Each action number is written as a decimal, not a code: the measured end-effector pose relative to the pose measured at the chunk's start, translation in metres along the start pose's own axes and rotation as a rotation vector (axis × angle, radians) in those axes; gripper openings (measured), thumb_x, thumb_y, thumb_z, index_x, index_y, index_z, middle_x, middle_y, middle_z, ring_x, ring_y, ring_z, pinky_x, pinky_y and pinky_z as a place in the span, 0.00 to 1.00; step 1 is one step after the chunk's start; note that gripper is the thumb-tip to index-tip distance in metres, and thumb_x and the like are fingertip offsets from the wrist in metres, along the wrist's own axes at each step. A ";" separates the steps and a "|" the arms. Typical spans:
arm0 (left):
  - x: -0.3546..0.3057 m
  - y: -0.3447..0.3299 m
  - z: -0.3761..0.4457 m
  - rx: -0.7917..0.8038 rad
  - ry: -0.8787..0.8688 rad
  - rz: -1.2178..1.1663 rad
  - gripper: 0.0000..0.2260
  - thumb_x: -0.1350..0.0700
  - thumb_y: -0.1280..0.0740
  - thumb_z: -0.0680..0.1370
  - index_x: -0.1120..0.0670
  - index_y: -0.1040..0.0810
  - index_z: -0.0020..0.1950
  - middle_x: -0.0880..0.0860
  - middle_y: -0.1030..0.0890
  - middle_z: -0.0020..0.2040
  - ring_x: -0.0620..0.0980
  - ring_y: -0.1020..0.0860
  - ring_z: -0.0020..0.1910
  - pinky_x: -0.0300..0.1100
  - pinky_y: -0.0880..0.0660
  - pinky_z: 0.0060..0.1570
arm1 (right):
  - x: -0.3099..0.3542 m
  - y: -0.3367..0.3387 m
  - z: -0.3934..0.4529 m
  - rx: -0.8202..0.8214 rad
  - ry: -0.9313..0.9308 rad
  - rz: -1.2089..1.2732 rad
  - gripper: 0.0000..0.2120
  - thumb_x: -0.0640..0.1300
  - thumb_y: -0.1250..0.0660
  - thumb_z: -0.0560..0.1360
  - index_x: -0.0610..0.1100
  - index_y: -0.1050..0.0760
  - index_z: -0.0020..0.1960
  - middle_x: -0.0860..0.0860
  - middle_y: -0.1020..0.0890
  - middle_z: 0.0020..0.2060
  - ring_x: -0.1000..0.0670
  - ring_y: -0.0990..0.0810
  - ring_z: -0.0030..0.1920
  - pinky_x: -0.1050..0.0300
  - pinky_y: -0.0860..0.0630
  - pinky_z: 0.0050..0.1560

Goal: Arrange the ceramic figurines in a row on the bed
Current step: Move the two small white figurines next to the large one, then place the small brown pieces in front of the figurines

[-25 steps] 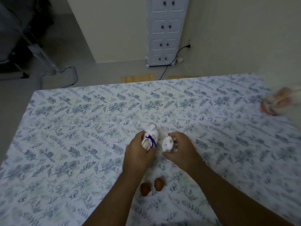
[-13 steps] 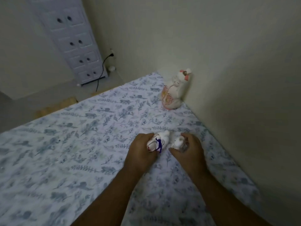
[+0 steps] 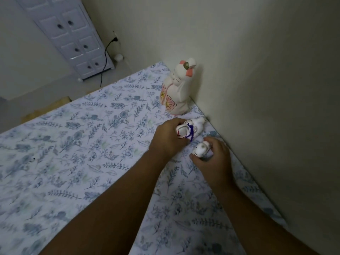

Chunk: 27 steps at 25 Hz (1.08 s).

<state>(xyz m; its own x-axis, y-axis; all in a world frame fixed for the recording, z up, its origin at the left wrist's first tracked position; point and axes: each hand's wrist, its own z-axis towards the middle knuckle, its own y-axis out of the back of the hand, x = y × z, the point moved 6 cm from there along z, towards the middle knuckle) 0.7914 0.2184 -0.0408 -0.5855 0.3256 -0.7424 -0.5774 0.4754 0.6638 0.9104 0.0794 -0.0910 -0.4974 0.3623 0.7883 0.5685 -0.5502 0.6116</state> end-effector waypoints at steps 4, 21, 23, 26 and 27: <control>-0.003 0.003 -0.006 -0.009 -0.032 0.021 0.22 0.55 0.19 0.67 0.55 0.17 0.59 0.52 0.14 0.53 0.48 0.18 0.49 0.33 0.27 0.48 | 0.001 0.001 -0.013 0.004 0.004 -0.048 0.26 0.46 0.18 0.58 0.44 0.23 0.52 0.45 0.19 0.47 0.41 0.22 0.49 0.44 0.21 0.45; 0.084 0.114 -0.249 -0.290 0.238 0.125 0.34 0.44 0.29 0.76 0.54 0.35 0.78 0.52 0.34 0.78 0.53 0.42 0.79 0.54 0.44 0.77 | 0.129 -0.043 -0.156 0.236 0.276 -0.319 0.35 0.60 0.26 0.71 0.51 0.33 0.74 0.49 0.31 0.74 0.44 0.36 0.75 0.39 0.34 0.72; 0.112 0.139 -0.316 -0.357 0.331 0.180 0.32 0.45 0.30 0.77 0.54 0.35 0.78 0.52 0.33 0.78 0.55 0.42 0.79 0.53 0.46 0.78 | 0.162 -0.083 -0.204 0.379 0.398 -0.330 0.33 0.61 0.30 0.72 0.52 0.33 0.74 0.51 0.31 0.74 0.46 0.37 0.76 0.40 0.35 0.73; 0.151 0.168 -0.397 -0.444 0.420 0.188 0.32 0.46 0.32 0.76 0.55 0.35 0.78 0.51 0.34 0.77 0.54 0.45 0.80 0.55 0.43 0.77 | 0.201 -0.137 -0.274 0.583 0.565 -0.302 0.33 0.61 0.31 0.72 0.52 0.33 0.74 0.52 0.30 0.74 0.48 0.37 0.76 0.42 0.36 0.74; 0.163 0.175 -0.418 -0.464 0.449 0.163 0.33 0.46 0.32 0.75 0.54 0.35 0.78 0.50 0.35 0.78 0.52 0.47 0.80 0.55 0.43 0.77 | 0.210 -0.152 -0.294 0.649 0.598 -0.301 0.34 0.60 0.32 0.72 0.51 0.33 0.75 0.52 0.31 0.74 0.48 0.37 0.76 0.43 0.37 0.75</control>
<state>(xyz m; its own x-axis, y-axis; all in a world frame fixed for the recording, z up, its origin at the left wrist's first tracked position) 0.3568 0.0132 -0.0076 -0.8080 -0.0561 -0.5865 -0.5880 0.0147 0.8087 0.5268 0.0187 -0.0384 -0.8355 -0.1252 0.5350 0.5262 0.0975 0.8447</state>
